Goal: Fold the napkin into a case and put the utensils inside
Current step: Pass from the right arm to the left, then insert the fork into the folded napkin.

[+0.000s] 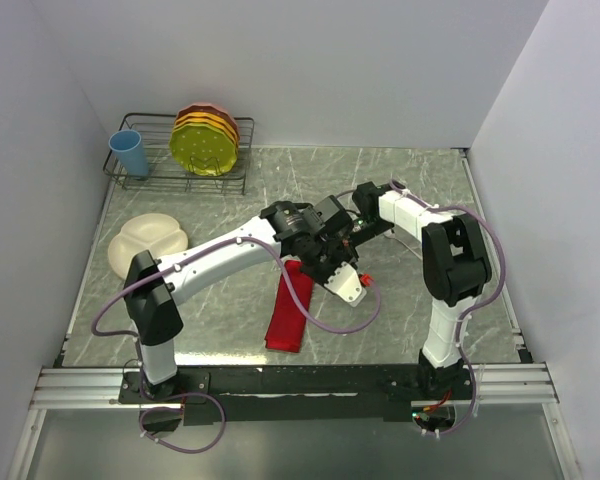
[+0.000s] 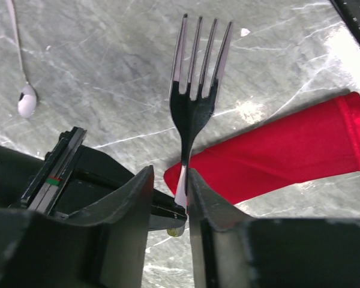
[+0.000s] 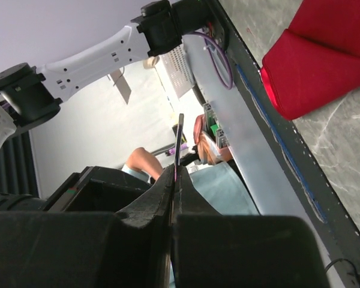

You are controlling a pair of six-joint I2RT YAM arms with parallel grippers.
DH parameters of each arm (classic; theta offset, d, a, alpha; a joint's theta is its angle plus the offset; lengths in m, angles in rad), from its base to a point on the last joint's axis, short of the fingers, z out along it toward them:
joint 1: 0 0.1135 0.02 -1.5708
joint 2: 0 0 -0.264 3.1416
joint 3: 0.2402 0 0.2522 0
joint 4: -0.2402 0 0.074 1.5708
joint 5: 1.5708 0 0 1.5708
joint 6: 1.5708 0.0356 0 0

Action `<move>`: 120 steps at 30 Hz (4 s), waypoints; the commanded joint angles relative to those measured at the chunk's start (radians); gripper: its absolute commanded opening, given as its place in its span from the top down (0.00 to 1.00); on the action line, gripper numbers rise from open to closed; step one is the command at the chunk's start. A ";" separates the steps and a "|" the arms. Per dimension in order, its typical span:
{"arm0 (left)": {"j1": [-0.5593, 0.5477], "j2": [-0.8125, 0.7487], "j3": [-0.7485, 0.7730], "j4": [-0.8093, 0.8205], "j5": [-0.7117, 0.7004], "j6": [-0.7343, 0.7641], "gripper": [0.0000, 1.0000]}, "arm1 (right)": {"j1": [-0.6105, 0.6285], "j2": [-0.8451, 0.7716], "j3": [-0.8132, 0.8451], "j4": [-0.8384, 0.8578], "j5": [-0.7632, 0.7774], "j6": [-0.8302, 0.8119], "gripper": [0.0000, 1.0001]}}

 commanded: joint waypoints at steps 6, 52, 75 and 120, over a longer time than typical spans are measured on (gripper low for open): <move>-0.025 0.006 0.047 -0.035 0.021 -0.004 0.73 | -0.017 -0.015 -0.012 0.000 -0.032 0.039 1.00; 0.385 -0.164 -0.496 0.660 -0.402 -1.975 0.99 | -0.102 -0.119 -0.075 0.539 0.505 0.150 0.34; 0.325 -0.217 -0.668 0.730 -0.413 -1.983 0.99 | 0.101 0.059 -0.041 0.648 0.625 0.079 0.43; 0.202 -0.146 -0.671 0.629 -0.393 -1.937 0.99 | 0.102 0.122 -0.049 0.691 0.699 0.151 0.73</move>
